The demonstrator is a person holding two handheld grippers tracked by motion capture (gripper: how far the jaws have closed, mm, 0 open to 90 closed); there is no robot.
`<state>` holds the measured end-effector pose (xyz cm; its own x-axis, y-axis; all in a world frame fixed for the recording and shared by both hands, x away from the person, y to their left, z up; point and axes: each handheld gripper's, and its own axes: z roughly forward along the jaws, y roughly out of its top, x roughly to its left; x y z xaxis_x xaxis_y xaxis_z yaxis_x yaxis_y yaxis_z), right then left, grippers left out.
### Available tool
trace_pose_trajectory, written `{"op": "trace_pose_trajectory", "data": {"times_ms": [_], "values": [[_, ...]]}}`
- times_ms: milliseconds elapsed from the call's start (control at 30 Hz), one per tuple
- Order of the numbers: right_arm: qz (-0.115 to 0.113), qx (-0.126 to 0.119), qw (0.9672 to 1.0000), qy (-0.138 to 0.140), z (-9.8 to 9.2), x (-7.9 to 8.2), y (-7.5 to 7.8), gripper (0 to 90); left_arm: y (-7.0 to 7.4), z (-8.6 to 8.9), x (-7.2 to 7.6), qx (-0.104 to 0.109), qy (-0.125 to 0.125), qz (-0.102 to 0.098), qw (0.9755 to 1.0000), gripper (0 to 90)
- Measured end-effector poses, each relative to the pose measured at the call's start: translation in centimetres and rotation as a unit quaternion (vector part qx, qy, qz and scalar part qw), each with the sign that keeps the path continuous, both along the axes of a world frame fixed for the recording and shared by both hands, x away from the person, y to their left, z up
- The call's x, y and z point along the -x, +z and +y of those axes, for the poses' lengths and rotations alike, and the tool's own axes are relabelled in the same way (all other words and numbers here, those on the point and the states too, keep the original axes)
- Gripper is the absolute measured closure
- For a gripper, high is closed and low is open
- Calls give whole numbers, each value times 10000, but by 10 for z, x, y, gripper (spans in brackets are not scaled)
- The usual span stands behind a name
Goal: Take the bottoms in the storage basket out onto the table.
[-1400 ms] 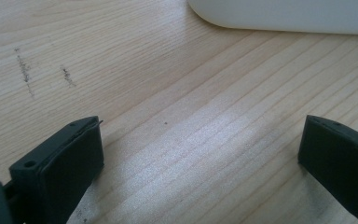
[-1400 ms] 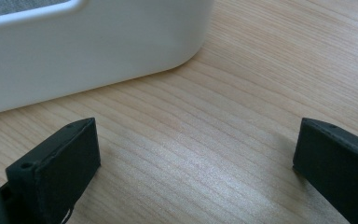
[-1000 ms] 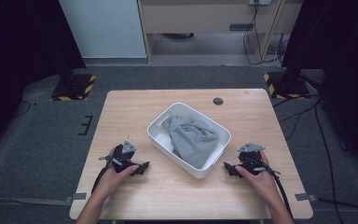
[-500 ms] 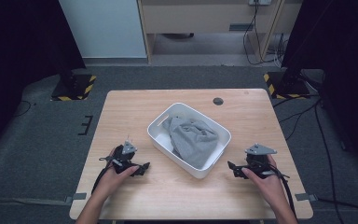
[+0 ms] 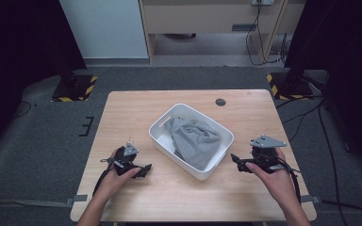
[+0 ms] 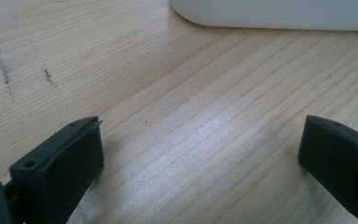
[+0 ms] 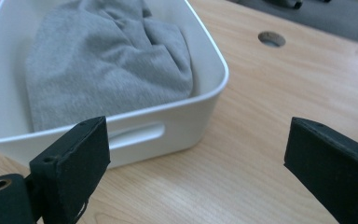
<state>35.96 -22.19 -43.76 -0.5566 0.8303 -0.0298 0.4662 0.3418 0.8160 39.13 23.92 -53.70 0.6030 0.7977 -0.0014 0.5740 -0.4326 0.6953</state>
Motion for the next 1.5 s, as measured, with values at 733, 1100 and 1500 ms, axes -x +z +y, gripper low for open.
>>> {"op": "trace_pose_trajectory", "data": {"times_ms": [733,1100,1500], "values": [[106,201,9988,423,66,-36,53,89,0,-3,7,6,58,0,10000,0],[256,218,9977,591,103,-62,63,61,0,-3,9,6,82,-6,10000,0],[392,188,9947,930,131,-95,54,60,0,-5,4,2,-20,2,10000,0]]}}
